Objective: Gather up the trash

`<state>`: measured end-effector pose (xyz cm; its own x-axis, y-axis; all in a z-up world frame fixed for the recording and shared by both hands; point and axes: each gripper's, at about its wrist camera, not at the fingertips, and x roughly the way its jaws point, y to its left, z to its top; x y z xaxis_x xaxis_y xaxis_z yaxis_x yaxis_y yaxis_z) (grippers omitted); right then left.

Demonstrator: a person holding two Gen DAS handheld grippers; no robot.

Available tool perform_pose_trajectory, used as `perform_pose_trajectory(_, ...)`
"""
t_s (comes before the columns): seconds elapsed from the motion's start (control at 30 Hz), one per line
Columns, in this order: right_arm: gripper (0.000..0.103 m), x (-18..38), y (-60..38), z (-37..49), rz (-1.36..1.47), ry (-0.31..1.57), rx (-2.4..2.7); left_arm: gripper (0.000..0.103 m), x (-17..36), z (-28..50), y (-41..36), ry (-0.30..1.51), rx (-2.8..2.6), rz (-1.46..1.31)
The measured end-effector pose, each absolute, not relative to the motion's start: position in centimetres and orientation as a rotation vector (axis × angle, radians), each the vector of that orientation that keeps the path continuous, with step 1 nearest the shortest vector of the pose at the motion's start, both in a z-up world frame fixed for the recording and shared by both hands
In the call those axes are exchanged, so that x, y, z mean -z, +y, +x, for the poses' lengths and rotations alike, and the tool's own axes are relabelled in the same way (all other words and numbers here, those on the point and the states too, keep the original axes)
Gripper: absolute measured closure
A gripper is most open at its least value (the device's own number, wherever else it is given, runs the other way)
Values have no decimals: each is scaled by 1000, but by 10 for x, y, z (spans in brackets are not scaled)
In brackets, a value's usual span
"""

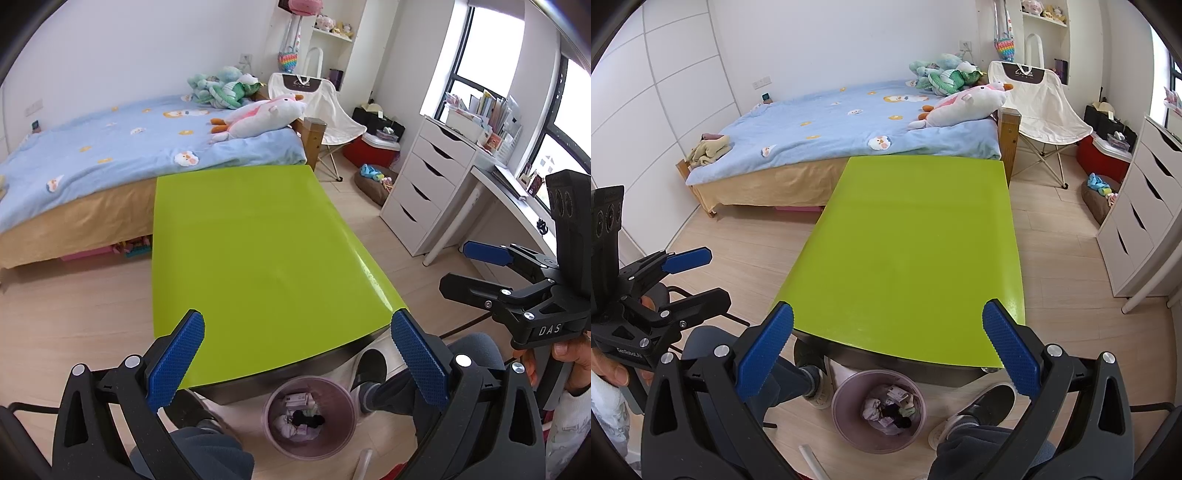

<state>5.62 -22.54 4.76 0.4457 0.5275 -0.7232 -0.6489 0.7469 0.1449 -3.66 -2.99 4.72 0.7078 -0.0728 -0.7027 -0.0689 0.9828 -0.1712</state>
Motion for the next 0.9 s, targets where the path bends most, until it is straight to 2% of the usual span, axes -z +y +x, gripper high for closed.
perform_pose_trajectory(0.9, 3, -43, -228, 59, -168, 842, -730, 6, -45, -37, -31, 790, 7, -200)
